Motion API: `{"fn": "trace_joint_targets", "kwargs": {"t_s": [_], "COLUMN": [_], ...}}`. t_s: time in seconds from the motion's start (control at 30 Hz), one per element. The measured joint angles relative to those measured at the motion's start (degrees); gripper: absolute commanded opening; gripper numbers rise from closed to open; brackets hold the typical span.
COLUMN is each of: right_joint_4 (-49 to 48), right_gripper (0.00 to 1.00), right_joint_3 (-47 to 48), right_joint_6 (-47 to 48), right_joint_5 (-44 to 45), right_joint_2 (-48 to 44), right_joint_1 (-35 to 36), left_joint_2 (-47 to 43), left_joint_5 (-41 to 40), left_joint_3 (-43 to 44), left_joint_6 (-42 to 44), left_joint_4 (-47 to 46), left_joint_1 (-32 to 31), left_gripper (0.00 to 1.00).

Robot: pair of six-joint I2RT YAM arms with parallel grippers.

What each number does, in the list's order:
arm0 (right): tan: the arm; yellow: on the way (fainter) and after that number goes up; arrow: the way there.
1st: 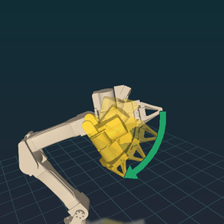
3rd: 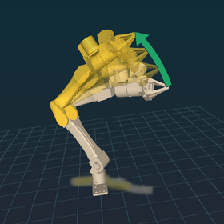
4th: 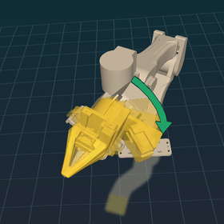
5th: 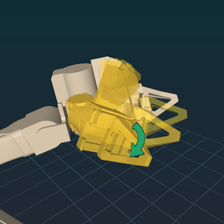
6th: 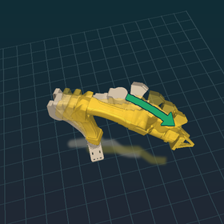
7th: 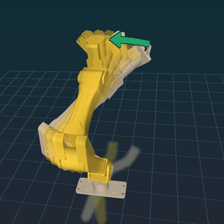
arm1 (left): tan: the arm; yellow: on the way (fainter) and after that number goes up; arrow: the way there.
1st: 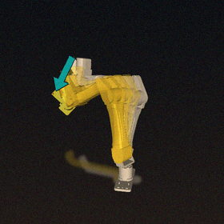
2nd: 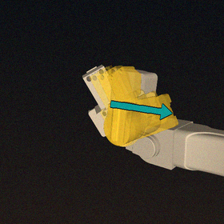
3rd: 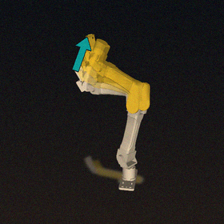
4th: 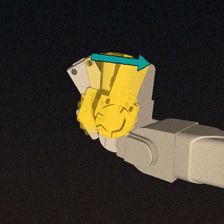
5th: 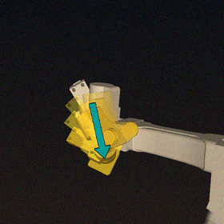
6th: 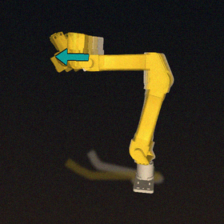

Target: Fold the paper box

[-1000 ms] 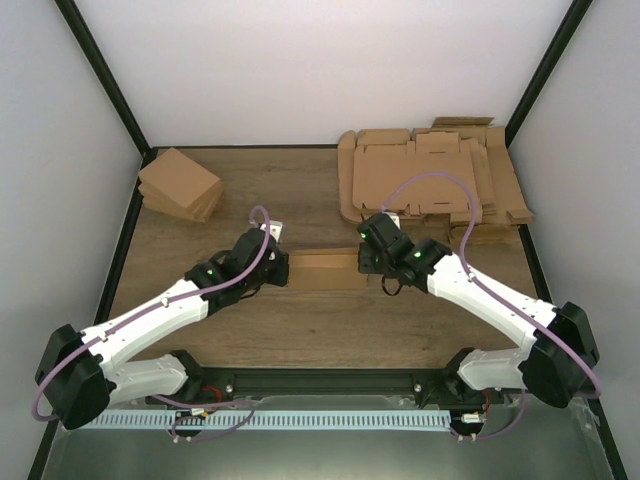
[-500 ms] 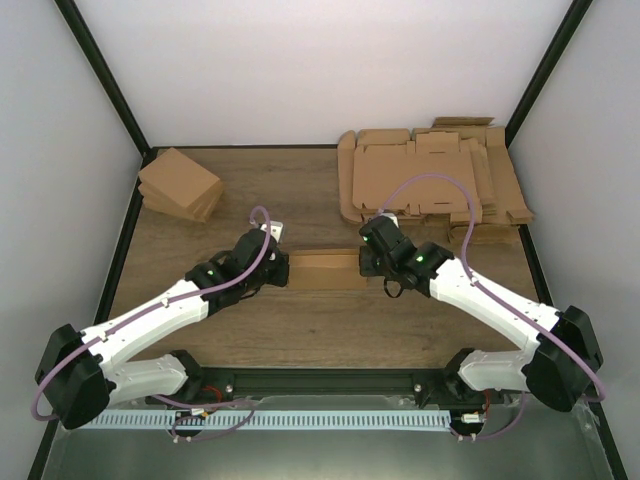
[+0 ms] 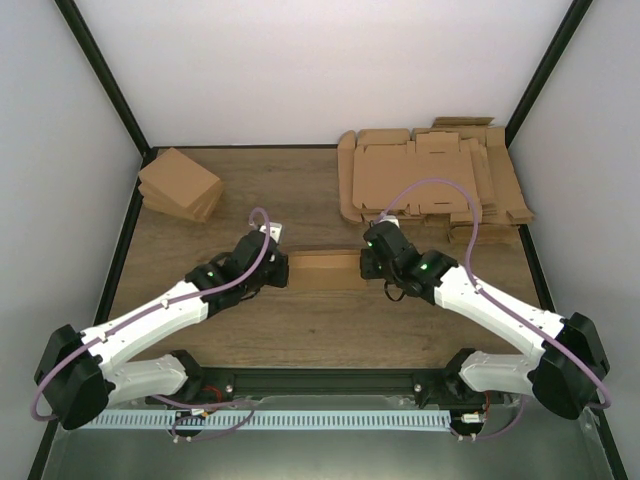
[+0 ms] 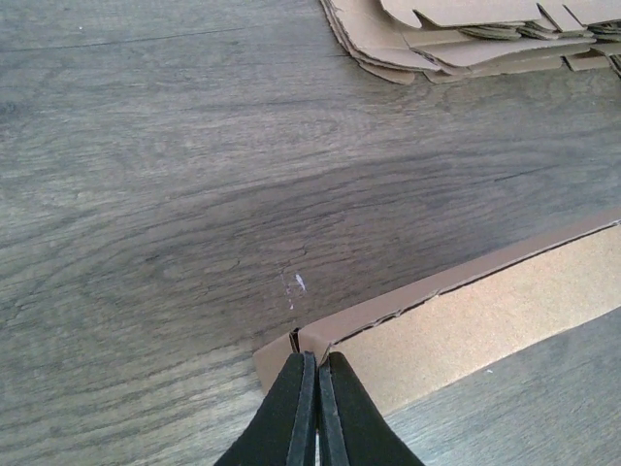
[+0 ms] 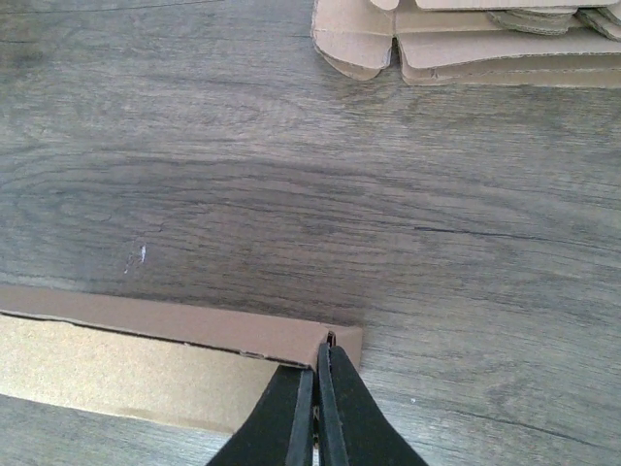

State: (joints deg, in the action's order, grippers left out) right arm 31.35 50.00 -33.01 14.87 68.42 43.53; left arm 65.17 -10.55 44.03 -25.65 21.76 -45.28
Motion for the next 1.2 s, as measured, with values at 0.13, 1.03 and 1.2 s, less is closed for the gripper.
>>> {"fn": "trace_joint_targets", "kwargs": {"t_s": [0.13, 1.03, 1.2], "right_joint_4": [-0.2, -4.0, -5.6], "right_gripper": [0.01, 0.01, 0.01], "right_joint_3": [-0.1, -2.3, -3.8], "right_joint_6": [0.0, 0.5, 0.4], "right_joint_5": [0.0, 0.3, 0.3], "right_joint_2": [0.0, -0.8, -1.8], "right_joint_1": [0.1, 0.8, 1.0], "left_joint_2": [0.2, 0.9, 0.0], "left_joint_5": [-0.4, -3.8, -4.5], "left_joint_3": [0.2, -1.4, -2.8], "left_joint_6": [-1.1, -11.6, -10.4], "left_joint_4": [0.1, -3.6, -5.1], "left_joint_1": [-0.1, -0.4, -1.0], "left_gripper": [0.04, 0.04, 0.04]}}
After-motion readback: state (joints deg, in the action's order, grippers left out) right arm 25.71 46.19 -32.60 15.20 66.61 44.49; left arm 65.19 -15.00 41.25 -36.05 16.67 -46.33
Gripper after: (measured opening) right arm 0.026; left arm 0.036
